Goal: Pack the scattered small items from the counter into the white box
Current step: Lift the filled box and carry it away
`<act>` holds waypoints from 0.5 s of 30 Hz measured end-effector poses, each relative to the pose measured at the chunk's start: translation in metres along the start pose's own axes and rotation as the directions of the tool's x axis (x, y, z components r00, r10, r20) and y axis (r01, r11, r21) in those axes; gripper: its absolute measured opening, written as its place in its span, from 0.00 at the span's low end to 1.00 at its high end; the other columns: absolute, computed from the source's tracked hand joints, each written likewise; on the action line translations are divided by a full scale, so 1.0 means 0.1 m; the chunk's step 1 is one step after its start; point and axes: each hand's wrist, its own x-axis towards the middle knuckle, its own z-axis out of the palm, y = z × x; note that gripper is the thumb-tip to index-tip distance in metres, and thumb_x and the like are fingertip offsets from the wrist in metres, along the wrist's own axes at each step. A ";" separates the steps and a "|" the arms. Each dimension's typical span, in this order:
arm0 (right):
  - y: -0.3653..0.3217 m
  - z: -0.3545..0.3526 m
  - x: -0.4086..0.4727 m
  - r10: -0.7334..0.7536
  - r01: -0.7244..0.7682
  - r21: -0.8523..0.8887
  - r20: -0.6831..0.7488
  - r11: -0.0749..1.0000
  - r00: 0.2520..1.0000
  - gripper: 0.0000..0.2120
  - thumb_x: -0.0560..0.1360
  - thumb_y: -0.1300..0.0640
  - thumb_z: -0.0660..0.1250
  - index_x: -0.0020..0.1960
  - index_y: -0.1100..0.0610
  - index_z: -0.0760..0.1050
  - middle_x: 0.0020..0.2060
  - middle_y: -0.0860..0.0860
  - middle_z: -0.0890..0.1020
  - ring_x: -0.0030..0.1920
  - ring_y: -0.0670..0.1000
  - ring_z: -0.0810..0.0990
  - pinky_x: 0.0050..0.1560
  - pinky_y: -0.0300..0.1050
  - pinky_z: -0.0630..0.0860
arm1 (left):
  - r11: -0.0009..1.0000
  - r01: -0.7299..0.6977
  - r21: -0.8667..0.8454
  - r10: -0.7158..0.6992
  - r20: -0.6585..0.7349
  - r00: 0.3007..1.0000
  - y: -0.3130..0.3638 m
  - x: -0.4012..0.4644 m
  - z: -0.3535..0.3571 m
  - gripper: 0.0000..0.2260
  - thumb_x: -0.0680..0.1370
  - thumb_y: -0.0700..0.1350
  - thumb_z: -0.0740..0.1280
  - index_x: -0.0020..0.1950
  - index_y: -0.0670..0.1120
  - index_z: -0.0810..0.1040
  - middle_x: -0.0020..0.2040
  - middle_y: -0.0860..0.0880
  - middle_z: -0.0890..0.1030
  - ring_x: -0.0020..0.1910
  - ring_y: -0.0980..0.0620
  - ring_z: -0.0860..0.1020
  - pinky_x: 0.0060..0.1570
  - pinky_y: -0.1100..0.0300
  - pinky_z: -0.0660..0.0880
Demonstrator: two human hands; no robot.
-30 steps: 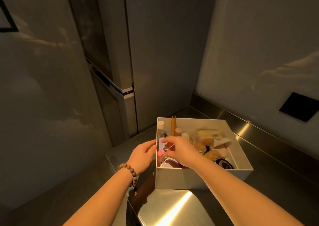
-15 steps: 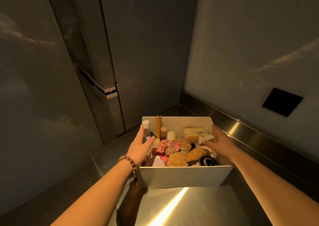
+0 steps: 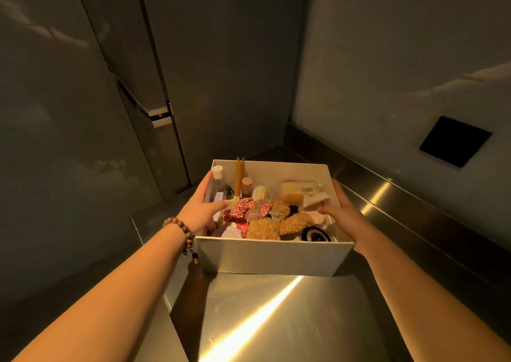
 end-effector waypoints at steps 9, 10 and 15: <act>0.11 0.05 -0.33 -0.052 0.052 0.020 0.020 0.998 0.998 0.30 0.71 0.51 0.71 0.56 0.19 0.62 0.57 0.39 0.74 0.57 0.48 0.74 0.49 0.54 0.75 | 1.000 0.010 0.014 -0.010 -0.011 1.000 -0.04 -0.31 0.01 0.37 0.76 0.40 0.66 0.76 0.56 0.47 0.76 0.47 0.55 0.72 0.43 0.60 0.68 0.43 0.61; 0.11 0.07 -0.38 -0.054 0.053 0.018 0.022 0.998 0.998 0.30 0.72 0.51 0.71 0.54 0.18 0.62 0.55 0.36 0.74 0.55 0.44 0.73 0.46 0.49 0.75 | 1.000 0.016 0.017 -0.015 -0.014 1.000 -0.06 -0.37 0.01 0.37 0.76 0.40 0.66 0.76 0.56 0.47 0.76 0.48 0.54 0.72 0.43 0.59 0.68 0.43 0.61; 0.09 0.15 -0.64 -0.040 0.040 0.017 0.008 0.999 0.999 0.31 0.75 0.55 0.68 0.48 0.16 0.62 0.51 0.32 0.74 0.52 0.41 0.73 0.41 0.42 0.71 | 1.000 0.015 0.016 -0.015 -0.022 1.000 -0.13 -0.66 -0.02 0.38 0.75 0.40 0.66 0.75 0.58 0.46 0.76 0.50 0.53 0.72 0.45 0.59 0.67 0.46 0.62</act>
